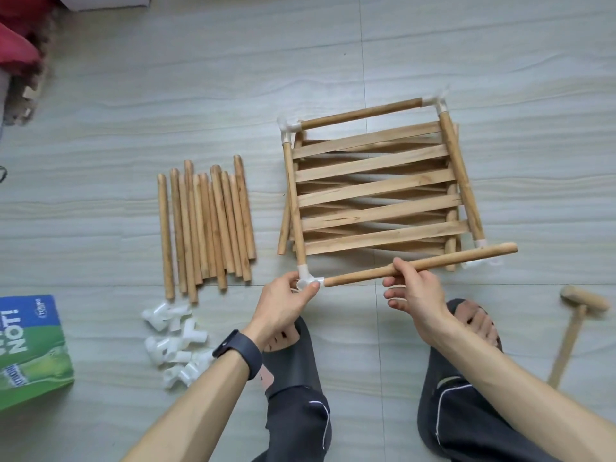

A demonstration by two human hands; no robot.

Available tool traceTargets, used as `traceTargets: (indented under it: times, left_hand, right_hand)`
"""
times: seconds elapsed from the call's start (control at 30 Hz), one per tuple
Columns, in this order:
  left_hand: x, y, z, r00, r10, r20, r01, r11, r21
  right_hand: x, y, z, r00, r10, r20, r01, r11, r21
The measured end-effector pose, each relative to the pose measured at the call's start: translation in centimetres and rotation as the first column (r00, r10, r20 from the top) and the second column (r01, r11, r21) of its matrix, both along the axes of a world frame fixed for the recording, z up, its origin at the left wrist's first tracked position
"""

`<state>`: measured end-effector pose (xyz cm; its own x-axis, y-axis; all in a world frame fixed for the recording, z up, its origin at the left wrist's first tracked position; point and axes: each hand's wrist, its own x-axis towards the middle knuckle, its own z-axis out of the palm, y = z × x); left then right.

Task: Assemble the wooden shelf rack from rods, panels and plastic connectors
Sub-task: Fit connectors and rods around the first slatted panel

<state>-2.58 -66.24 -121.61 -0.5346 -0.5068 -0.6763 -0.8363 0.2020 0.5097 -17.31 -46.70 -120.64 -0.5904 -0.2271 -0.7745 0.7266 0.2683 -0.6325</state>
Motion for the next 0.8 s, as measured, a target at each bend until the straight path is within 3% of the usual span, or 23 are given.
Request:
traceTargets:
  times: [0.23, 0.43, 0.57, 0.73, 0.8]
  left_hand:
    - [-0.4, -0.2, 0.0, 0.998, -0.06, 0.024, 0.059, 0.998, 0.025]
    - [-0.9, 0.1, 0.4, 0.998, 0.0, 0.063, -0.006, 0.996, 0.089]
    - [-1.5, 0.6, 0.7, 0.995, 0.018, 0.099, -0.017, 1.0, -0.015]
    - [-2.2, 0.6, 1.0, 0.992, 0.068, 0.103, -0.061, 0.995, -0.077]
    - [-2.2, 0.6, 1.1, 0.994, 0.039, 0.106, -0.027, 0.993, -0.115]
  right_hand:
    - [0.1, 0.0, -0.8, 1.0, 0.011, 0.002, -0.011, 0.996, -0.087]
    - [0.1, 0.0, -1.0, 0.999, 0.022, -0.038, -0.027, 0.991, -0.135]
    - [1.4, 0.3, -1.2, 0.997, 0.033, -0.07, -0.043, 0.987, -0.153]
    - [2.5, 0.1, -1.8, 0.977, -0.064, 0.201, 0.106, 0.974, -0.202]
    - [2.1, -0.4, -2.1, 0.97, -0.069, 0.234, 0.12, 0.97, -0.21]
